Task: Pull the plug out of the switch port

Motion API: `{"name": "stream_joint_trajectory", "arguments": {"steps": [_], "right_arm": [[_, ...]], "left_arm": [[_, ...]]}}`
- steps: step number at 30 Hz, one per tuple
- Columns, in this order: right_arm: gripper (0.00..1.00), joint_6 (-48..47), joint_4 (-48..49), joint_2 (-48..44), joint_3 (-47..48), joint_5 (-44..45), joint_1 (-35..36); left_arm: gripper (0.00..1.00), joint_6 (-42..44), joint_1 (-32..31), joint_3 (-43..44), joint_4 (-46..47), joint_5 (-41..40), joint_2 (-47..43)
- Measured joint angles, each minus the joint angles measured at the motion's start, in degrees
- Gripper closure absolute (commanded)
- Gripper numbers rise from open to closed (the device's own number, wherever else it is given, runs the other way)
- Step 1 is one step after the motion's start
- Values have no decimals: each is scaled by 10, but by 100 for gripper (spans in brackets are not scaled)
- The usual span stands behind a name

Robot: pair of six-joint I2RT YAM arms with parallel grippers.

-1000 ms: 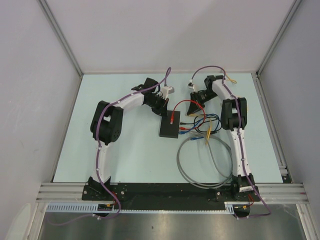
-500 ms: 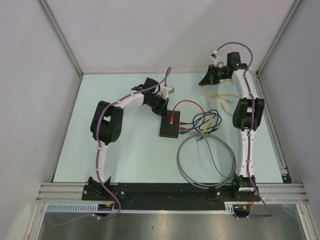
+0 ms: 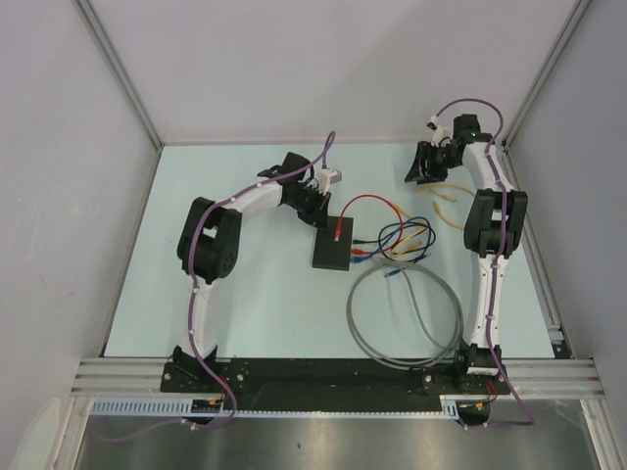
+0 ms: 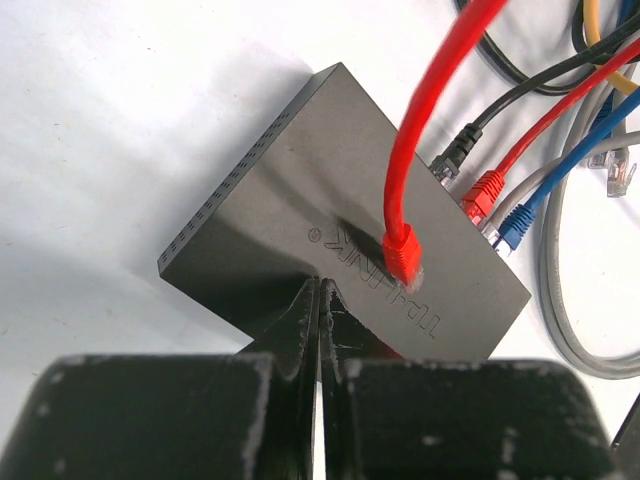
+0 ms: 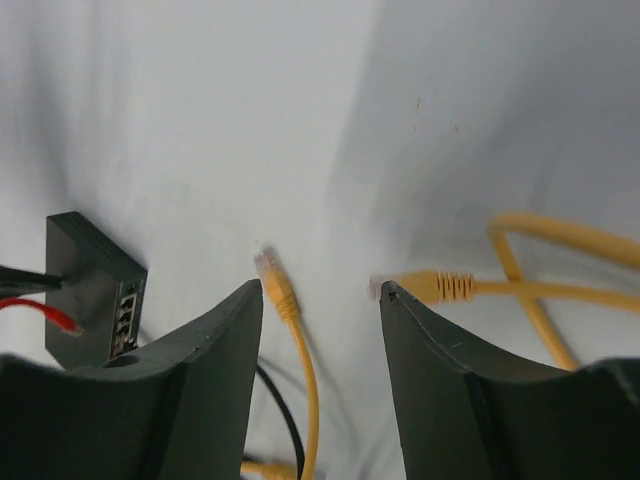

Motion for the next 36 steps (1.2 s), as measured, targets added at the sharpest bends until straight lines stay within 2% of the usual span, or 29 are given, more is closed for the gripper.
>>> {"name": "stream_joint_trajectory", "arguments": {"steps": [5, 8, 12, 16, 19, 22, 29, 36], "right_arm": [[46, -20, 4, -110, -78, -2, -19], [51, -47, 19, -230, -168, -19, -31], [50, -73, 37, -375, -304, -44, -24], [46, -122, 28, -457, -444, -44, 15], [46, -165, 8, -484, -513, -23, 65], [46, -167, 0, -486, -532, 7, 105], [46, -51, 4, -489, -535, 59, 77], [46, 54, -5, -489, -553, 64, 70]], "left_arm": [[100, -2, 0, 0, 0, 0, 0], [100, -6, 0, 0, 2, 0, 0], [100, -10, 0, 0, 3, 0, 0], [100, -14, 0, 0, 4, 1, 1], [100, -17, 0, 0, 6, 4, 3], [100, -21, 0, 1, 9, 11, 5], [100, -26, 0, 3, 10, 15, 7], [100, -26, 0, 3, 10, 14, 7]]}}
